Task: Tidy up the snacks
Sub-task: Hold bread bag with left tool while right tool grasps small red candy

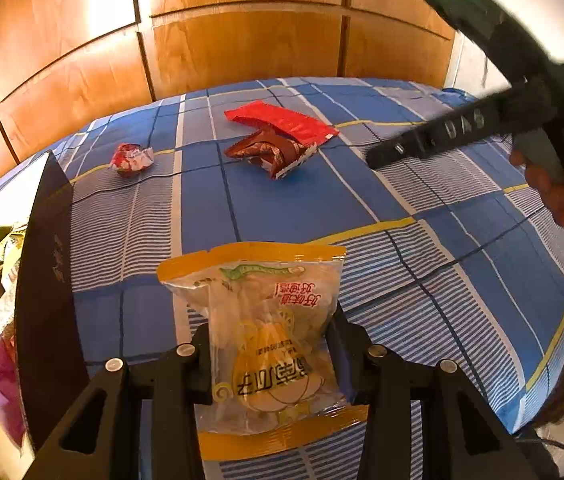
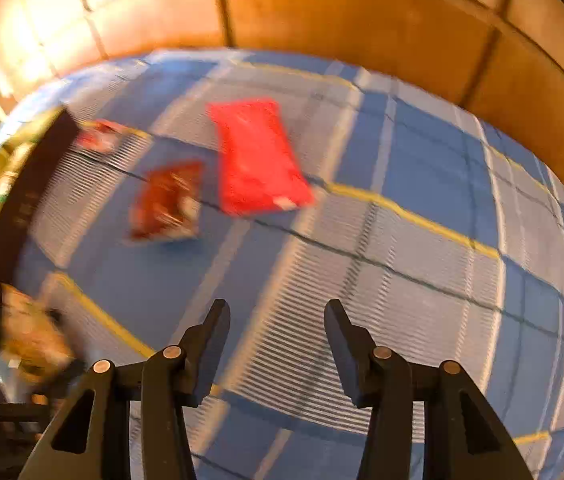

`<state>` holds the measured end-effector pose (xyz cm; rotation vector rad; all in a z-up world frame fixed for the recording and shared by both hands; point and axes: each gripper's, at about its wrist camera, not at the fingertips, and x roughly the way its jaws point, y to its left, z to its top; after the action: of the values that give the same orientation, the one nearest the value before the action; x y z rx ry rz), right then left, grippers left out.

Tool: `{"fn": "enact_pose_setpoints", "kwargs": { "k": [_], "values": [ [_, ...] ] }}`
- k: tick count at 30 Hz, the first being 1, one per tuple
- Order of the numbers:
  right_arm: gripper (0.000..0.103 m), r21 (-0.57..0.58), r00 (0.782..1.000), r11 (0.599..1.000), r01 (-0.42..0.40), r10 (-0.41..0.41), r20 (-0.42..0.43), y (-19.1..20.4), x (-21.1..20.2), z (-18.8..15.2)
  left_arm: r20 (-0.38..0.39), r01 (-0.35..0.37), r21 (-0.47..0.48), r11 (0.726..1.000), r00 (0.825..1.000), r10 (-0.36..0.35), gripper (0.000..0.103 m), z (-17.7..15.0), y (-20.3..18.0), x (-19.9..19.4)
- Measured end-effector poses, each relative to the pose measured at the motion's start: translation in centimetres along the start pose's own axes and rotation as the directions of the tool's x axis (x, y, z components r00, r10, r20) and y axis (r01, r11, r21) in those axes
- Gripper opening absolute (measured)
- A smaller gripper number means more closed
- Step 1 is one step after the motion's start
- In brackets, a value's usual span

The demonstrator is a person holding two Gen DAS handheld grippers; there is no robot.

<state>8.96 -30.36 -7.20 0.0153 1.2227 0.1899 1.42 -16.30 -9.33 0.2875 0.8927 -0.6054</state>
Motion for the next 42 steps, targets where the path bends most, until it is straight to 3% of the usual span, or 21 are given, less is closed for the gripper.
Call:
{"fn": "enact_pose_setpoints", "kwargs": {
  "k": [7,9,12,17,21,22,24,26,28,32,36,42],
  "values": [
    [0.05,-0.21,0.988,0.966,-0.151,0.157,0.011,8.1,0.7,6.7,0.037,0.023,-0.009,1.0,0.999,-0.023,0.043,-0.3,0.3,-0.2],
    [0.05,-0.163,0.971,0.957,-0.239,0.237,-0.029,9.8,2.2,8.9,0.041,0.034,-0.015,0.999,0.999,-0.034,0.043,-0.4,0.4,-0.1],
    [0.05,-0.08,0.953,0.95,-0.302,0.3,-0.035,11.1,4.5,12.0,0.046,0.052,-0.028,0.998,0.998,-0.051,0.043,-0.4,0.7,-0.1],
    [0.052,0.048,0.947,0.949,-0.311,0.314,-0.062,11.7,8.5,15.2,0.055,0.068,-0.031,0.997,0.996,-0.067,0.043,-0.7,1.1,-0.2],
    [0.052,0.054,0.945,0.954,-0.294,0.299,-0.129,13.0,11.2,16.2,0.057,0.08,-0.038,0.996,0.995,-0.078,0.043,-0.8,1.4,-0.3],
    [0.052,0.037,0.951,0.962,-0.269,0.272,-0.144,13.4,11.7,16.2,0.058,0.079,-0.036,0.996,0.995,-0.077,0.043,-0.8,1.4,-0.3],
    [0.032,-0.033,0.967,0.975,-0.22,0.214,-0.136,14.1,11.4,16.0,0.059,0.078,-0.035,0.996,0.995,-0.076,0.043,-0.9,1.5,-0.3],
    [0.031,-0.06,0.965,0.972,-0.226,0.215,-0.152,14.4,11.0,15.6,0.059,0.077,-0.035,0.996,0.995,-0.075,0.043,-0.9,1.6,-0.2],
    [0.031,-0.098,0.976,0.977,-0.19,0.177,-0.13,14.1,9.7,14.6,0.059,0.075,-0.035,0.997,0.996,-0.073,0.043,-0.8,1.5,-0.2],
    [0.031,-0.096,0.971,0.969,-0.227,0.219,-0.091,12.1,6.4,12.5,0.057,0.07,-0.035,0.997,0.996,-0.068,0.043,-0.8,1.5,-0.3],
    [0.031,-0.085,0.962,0.962,-0.26,0.25,-0.112,9.1,3.1,8.6,0.055,0.059,-0.032,0.998,0.997,-0.057,0.043,-0.8,1.3,-0.4],
    [0.031,-0.083,0.975,0.988,-0.131,0.113,-0.189,4.7,1.8,1.4,0.048,0.037,-0.027,0.999,0.998,-0.035,0.043,-0.7,0.6,0.1]
  ]
}}
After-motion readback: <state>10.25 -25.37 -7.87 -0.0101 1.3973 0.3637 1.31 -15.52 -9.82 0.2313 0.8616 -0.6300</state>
